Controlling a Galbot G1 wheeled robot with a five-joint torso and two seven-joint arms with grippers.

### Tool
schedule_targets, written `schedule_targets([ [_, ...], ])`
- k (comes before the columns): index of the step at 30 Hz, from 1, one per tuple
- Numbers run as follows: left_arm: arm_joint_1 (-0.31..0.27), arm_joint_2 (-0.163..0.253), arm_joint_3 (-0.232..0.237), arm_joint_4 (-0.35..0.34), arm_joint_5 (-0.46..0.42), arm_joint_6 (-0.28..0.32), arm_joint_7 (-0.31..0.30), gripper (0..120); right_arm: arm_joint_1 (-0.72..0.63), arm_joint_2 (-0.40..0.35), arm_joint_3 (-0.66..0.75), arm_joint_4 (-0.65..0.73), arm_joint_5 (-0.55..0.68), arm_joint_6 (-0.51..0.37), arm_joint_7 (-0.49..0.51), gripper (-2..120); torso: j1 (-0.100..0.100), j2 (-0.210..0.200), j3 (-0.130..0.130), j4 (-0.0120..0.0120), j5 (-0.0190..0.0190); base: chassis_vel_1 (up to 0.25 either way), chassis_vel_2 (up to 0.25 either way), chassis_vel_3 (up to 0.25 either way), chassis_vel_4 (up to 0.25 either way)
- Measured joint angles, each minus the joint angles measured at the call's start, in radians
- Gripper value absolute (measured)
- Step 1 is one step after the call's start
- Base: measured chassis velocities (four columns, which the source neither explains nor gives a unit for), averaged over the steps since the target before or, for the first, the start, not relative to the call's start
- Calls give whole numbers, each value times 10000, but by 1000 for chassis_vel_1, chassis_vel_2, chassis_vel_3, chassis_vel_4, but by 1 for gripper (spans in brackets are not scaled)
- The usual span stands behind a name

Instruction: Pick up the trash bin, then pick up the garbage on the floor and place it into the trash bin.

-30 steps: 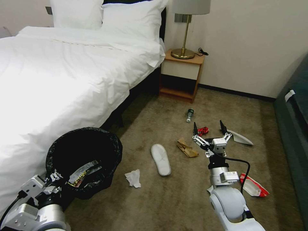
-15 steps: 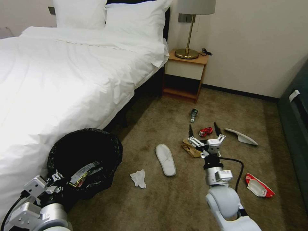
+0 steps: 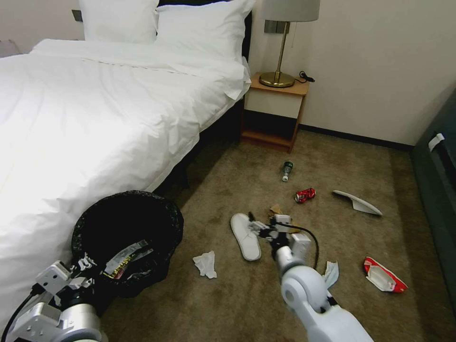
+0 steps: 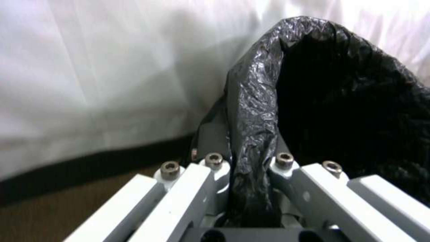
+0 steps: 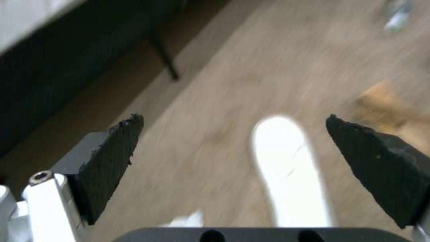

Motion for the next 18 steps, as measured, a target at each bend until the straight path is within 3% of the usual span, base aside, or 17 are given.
schedule_targets([
  [6, 142, 12, 299, -378, -811, 586, -361, 4, 703, 369, -801, -1132, 227, -416, -388, 100, 0, 0, 0, -1, -1, 0, 0, 0, 0],
  [18, 165, 128, 234, -503, -1736, 1302, -815, 4, 1456, 1147, -1315, -3453, -612, -668, -1509, 100, 0, 0, 0, -2, -1, 0, 0, 0, 0],
])
